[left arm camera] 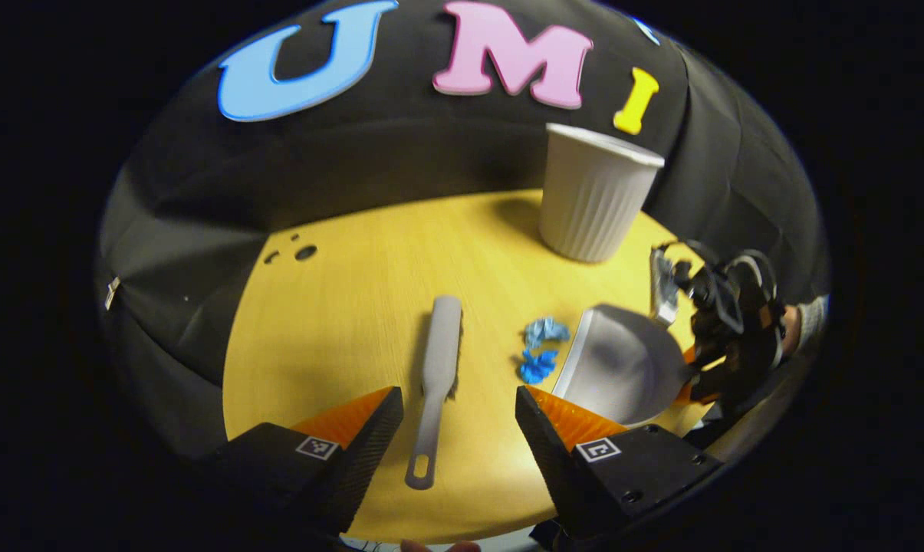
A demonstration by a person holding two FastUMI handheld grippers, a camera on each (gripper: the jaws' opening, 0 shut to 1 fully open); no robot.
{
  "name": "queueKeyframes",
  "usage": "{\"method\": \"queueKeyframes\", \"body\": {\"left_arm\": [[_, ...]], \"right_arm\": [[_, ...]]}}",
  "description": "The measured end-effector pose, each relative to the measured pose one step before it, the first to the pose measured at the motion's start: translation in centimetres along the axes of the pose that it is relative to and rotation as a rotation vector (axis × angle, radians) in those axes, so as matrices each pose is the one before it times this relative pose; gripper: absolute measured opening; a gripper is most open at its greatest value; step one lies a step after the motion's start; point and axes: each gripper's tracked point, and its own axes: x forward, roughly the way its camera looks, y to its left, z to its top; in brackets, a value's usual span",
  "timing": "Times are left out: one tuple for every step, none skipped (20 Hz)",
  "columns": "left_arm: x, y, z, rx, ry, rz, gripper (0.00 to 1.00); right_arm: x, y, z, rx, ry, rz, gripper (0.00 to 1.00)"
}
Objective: Pick up the small broom and dustpan from the desktop, sweep the trash into the dustpan with the broom, and then empty the trash into the garbage bin.
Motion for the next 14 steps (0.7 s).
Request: {"method": "queueKeyframes", "body": {"left_arm": [[1.168,0.152,-0.654,-0.0014,0.04013,-0.00248,0.96],[0.929,0.044,-0.653,-0.00552,0.03518,-0.00157,0.96],[0.804,0.313,-0.455,0.0007,0.0327,0.00459,0.96],[0.961,0.561,-0.561,0.00599,0.03011,0.01251,0.96],[0.724,0.538,-0.13,0.01015,0.01975,0.01141,0.96],[0.843,0.438,-0.15,0.00467,0.02532,0.01028,0.96],[0.567,0.297,0.0,-0.00292,0.02155,0.00333,0.96],[0.725,0.172,-0.06,-0.00542,0.02265,-0.00383,0.96],[0.643,0.165,-0.14,0.00318,0.02528,-0.00222,0.93],[0.598,0.312,-0.181,0.01359,0.0262,0.00088,0.95],[0.491,0.257,-0.083,0.01986,0.0215,0.00352,0.95],[0.582,0.142,0.074,0.01971,0.0095,0.00304,0.93],[0.462,0.13,0.126,0.01266,0.01215,0.00157,0.93],[0.301,0.06,-0.118,0.00576,0.01733,-0.00282,0.9]], "right_arm": [[0.04,-0.032,0.039,-0.00031,-0.00242,0.00187,0.36],[-0.055,0.019,-0.038,-0.00046,-0.00078,0.00152,0.36],[0.017,-0.003,0.078,-0.00203,-0.00087,0.00153,0.36],[-0.009,0.012,-0.002,-0.00144,-0.00117,0.00119,0.36],[0.044,0.015,-0.002,-0.00123,-0.00057,0.00094,0.36],[-0.05,-0.034,0.0,-0.00086,-0.00171,0.00026,0.36],[-0.039,0.009,0.01,-0.0003,-0.00042,-0.00001,0.36],[0.043,-0.041,-0.031,0.0009,-0.0016,-0.00128,0.36],[0.039,-0.012,0.095,0.0029,-0.00016,-0.00247,0.36],[-0.074,0.022,-0.052,0.00141,0.00006,-0.00169,0.36],[0.018,-0.025,0.022,-0.00061,0.00031,0.00067,0.36],[0.001,0.02,-0.019,-0.00013,-0.00041,0.00133,0.36],[-0.059,-0.028,-0.022,-0.00074,-0.00081,0.00112,0.36],[0.032,0.034,0.05,0.00034,-0.00085,-0.00041,0.36]]}}
